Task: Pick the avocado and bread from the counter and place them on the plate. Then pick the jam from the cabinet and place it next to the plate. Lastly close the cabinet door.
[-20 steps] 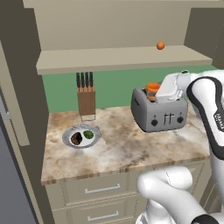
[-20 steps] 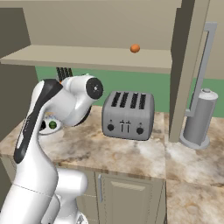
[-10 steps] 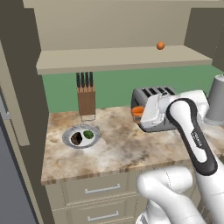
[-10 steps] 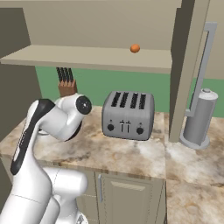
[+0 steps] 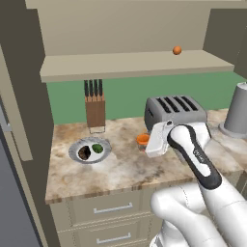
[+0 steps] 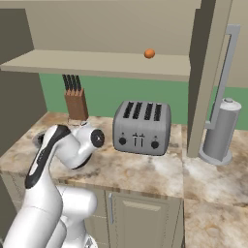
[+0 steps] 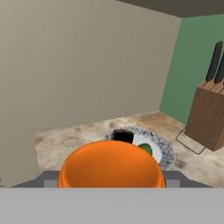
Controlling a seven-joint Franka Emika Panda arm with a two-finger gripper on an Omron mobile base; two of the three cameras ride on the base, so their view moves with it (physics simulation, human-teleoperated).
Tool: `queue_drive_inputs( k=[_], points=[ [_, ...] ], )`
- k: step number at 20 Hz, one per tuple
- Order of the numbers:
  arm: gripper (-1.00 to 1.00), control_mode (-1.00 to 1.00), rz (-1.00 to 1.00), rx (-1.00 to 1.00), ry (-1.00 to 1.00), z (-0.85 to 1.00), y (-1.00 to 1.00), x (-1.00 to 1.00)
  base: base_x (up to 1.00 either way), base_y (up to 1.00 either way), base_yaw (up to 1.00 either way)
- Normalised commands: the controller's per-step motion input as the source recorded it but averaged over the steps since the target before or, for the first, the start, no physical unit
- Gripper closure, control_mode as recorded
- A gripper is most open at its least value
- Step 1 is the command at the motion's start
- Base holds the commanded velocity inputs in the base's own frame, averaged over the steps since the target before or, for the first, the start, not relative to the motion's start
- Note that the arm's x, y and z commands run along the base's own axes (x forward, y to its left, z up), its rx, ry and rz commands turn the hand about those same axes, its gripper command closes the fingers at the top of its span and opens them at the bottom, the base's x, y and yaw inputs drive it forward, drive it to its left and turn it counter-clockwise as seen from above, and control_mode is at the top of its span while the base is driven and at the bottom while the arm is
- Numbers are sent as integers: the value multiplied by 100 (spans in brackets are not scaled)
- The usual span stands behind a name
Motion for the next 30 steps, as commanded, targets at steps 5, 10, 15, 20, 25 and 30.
queue_drive_inputs(
  k=[5,10,15,20,25,30],
  points=[
    [100,-100,10,0,1,-60,1,78,0,0,0],
    [100,-100,8,2,1,-32,1,73,0,0,0],
    [100,-100,7,1,3,-28,2,49,0,0,0],
    [100,-100,5,0,0,-20,10,17,0,0,0],
    [100,-100,1,0,0,-10,25,0,0,0,0],
    [100,-100,0,0,0,-4,27,0,0,0,0]
  ],
)
